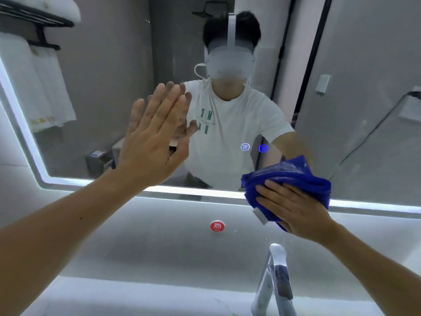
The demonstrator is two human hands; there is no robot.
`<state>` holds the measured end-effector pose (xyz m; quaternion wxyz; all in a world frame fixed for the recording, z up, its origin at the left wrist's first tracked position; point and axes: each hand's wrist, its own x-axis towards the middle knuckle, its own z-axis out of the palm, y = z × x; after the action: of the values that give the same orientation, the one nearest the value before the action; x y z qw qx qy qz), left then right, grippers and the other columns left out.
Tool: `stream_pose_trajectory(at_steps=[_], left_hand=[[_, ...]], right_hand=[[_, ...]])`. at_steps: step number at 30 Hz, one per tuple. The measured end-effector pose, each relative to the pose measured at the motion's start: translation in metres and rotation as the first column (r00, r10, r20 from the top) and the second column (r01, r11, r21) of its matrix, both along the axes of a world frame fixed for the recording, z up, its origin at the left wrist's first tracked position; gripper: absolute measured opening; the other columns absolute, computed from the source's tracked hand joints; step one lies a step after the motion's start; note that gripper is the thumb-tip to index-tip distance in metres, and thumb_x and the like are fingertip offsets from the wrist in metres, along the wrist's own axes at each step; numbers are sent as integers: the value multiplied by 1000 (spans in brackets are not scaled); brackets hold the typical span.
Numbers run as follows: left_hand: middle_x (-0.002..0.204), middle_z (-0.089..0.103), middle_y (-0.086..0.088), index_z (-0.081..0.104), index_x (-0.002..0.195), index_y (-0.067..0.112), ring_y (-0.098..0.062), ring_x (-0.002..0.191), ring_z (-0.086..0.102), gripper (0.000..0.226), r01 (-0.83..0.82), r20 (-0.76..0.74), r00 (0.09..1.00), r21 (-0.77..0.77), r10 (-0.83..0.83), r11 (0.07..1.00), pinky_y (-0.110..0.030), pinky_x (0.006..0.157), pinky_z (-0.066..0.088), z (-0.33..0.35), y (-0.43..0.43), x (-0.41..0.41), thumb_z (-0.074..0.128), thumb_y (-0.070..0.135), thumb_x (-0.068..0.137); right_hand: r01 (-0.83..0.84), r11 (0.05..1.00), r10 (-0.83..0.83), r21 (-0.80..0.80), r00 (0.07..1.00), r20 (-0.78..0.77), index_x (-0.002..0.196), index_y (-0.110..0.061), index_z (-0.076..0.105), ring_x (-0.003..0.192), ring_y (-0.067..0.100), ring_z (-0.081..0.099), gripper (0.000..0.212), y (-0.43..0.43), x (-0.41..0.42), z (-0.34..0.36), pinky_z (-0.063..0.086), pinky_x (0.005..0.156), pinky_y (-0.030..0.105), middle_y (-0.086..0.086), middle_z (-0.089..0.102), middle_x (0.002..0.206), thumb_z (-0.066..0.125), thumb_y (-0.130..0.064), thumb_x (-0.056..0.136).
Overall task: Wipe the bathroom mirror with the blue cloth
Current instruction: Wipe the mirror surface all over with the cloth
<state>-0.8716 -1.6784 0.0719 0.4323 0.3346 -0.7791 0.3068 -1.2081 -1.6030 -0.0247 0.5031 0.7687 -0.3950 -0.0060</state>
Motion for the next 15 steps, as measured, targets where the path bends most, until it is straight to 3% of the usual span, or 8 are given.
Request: stream_pose_trajectory(at_steps=[3,7,11,15], left_hand=[[160,23,-17,26,152,5,-34,149,17,60,17,2,1000,-1,-17,1000,-60,117,17,-4,1,-3,34,34,100],[160,22,-16,26,153,6,-32,150,15,62,8,-15,1000,19,-7,1000,-58,119,14,-7,-4,-2,31,39,100],[162,19,-11,27,153,7,-27,151,10,62,-12,-27,1000,26,13,1000,-51,122,6,-3,-8,-10,33,38,99],[163,18,-10,26,154,8,-25,152,8,63,-12,-34,999,37,13,999,-52,122,6,1,-1,-20,33,38,98]], right_hand=[[-21,998,26,-63,996,87,140,-11,46,134,28,46,56,3,-16,-12,15,118,40,6,43,146,50,-24,86],[-111,985,137,-130,968,212,143,-13,46,140,26,35,58,-25,47,-4,17,119,40,7,39,150,58,-23,87],[-196,967,234,-164,938,256,140,-11,53,141,29,38,50,-51,120,19,25,117,43,10,45,150,56,-28,93],[-246,956,282,-158,918,280,138,-10,55,139,28,41,48,-47,110,15,30,116,41,10,47,147,60,-21,92]])
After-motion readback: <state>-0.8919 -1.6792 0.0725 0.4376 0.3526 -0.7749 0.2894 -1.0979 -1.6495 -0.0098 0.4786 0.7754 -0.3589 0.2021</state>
